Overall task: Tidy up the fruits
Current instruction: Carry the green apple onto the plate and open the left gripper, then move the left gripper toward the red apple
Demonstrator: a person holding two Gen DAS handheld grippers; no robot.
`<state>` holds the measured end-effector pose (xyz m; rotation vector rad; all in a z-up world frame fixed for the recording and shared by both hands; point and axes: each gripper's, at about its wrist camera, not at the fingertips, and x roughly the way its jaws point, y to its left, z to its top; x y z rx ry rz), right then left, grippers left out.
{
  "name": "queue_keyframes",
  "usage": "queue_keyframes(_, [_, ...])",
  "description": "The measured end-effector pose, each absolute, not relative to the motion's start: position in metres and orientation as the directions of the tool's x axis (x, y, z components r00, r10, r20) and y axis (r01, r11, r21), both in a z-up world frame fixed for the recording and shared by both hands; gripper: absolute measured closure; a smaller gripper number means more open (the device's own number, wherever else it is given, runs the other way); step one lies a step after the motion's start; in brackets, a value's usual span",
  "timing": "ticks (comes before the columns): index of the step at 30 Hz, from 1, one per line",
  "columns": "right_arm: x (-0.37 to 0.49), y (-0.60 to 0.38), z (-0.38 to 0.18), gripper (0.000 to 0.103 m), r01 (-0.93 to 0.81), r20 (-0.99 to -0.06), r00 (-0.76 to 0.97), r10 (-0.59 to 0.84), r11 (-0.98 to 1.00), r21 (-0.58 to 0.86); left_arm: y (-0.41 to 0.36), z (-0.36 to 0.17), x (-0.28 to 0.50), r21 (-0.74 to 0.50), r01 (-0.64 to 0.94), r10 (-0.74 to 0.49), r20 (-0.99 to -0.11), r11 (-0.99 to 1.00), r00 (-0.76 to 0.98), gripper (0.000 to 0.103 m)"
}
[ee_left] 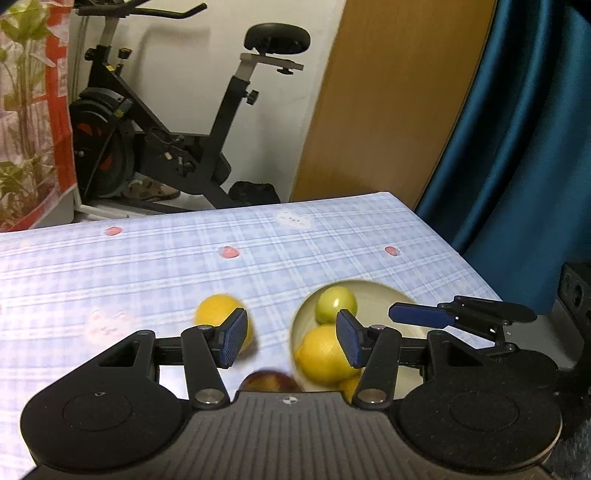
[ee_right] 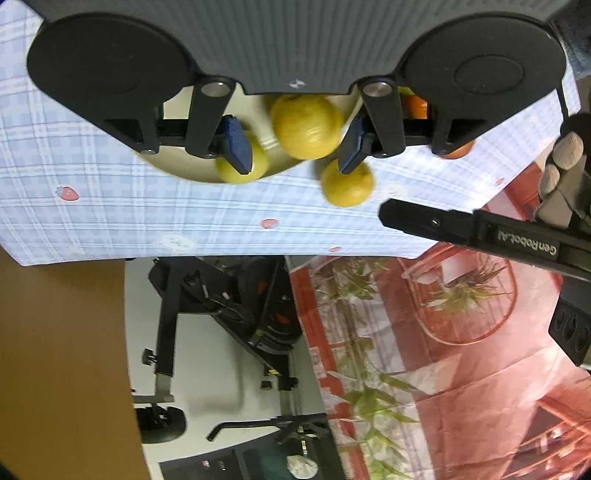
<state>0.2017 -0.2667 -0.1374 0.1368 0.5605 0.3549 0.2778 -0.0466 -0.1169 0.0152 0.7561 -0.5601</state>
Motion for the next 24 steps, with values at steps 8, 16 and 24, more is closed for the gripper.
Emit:
queue_keyframes(8, [0.175, -0.227, -0.143, 0.048, -0.337, -0.499, 0.76, 0.416, 0.909, 0.244, -0.006, -0.121, 0.237, -0.152, 0.452, -0.429, -0.664, 0.879, 0.612, 0.047])
queue_keyframes(16, [0.154, -0.189, -0.152, 0.049, -0.396, -0.529, 0.727, 0.437, 0.897, 0.198, 0.017, -0.14, 0.215, -0.157, 0.409, -0.399, -0.681, 0.899, 0.614, 0.048])
queue_keyframes(24, [0.156, -0.17, -0.154, 0.049, -0.428, -0.551, 0.712, 0.436, 0.891, 0.152, 0.044, -0.147, 0.221, -0.197, 0.336, -0.376, -0.675, 0.921, 0.634, 0.047])
